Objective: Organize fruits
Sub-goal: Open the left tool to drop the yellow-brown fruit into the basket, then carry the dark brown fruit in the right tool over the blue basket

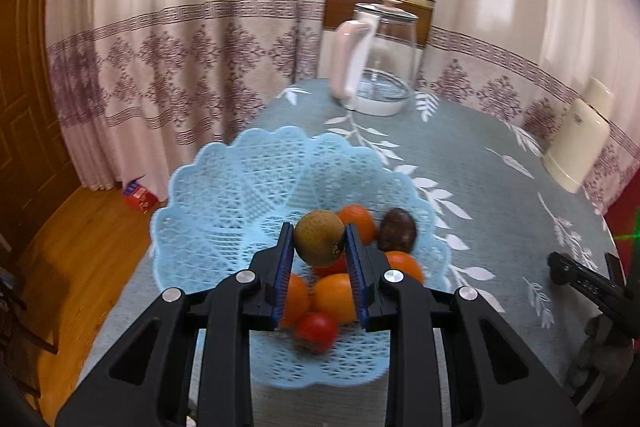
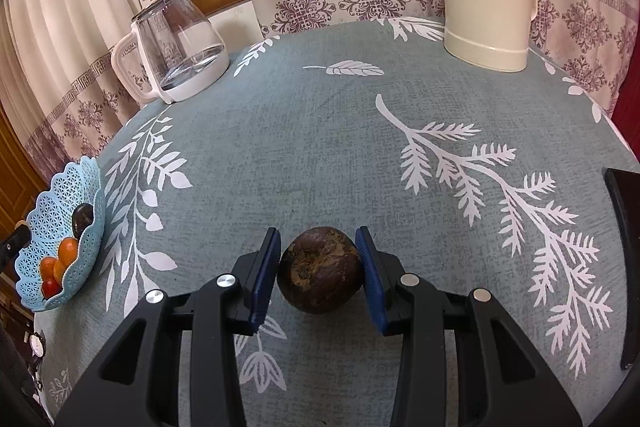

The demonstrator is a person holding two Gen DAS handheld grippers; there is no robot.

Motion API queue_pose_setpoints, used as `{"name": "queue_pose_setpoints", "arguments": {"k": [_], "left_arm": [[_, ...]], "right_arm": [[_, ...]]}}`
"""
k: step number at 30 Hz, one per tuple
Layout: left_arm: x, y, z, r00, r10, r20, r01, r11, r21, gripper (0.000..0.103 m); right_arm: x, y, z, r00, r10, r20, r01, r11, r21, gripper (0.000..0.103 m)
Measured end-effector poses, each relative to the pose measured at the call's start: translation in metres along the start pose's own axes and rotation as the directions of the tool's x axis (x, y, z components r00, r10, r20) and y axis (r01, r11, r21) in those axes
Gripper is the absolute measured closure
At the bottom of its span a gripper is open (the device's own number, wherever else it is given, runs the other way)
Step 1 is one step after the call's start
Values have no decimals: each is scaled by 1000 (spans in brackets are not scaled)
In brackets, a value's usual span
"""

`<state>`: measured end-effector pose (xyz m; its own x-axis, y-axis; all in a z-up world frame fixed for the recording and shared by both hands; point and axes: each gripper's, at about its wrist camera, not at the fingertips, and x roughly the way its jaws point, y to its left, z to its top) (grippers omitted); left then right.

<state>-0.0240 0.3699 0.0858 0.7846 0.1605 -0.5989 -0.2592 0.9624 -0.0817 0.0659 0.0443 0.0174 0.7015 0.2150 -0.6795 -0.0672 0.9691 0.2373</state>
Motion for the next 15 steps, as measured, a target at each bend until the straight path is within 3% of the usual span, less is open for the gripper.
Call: {"name": "queue_pose_setpoints", "arguments": {"k": [8, 15], "left_arm": [[0, 19, 1, 999, 40, 3, -40, 998, -48, 74], [-5, 33, 2, 997, 72, 14, -71, 995, -77, 66]], "right_arm": [[0, 0, 0, 1000, -2, 0, 2, 1000, -3, 64], [-1, 1, -1, 1000, -5, 6, 5, 1000, -5, 64]]}}
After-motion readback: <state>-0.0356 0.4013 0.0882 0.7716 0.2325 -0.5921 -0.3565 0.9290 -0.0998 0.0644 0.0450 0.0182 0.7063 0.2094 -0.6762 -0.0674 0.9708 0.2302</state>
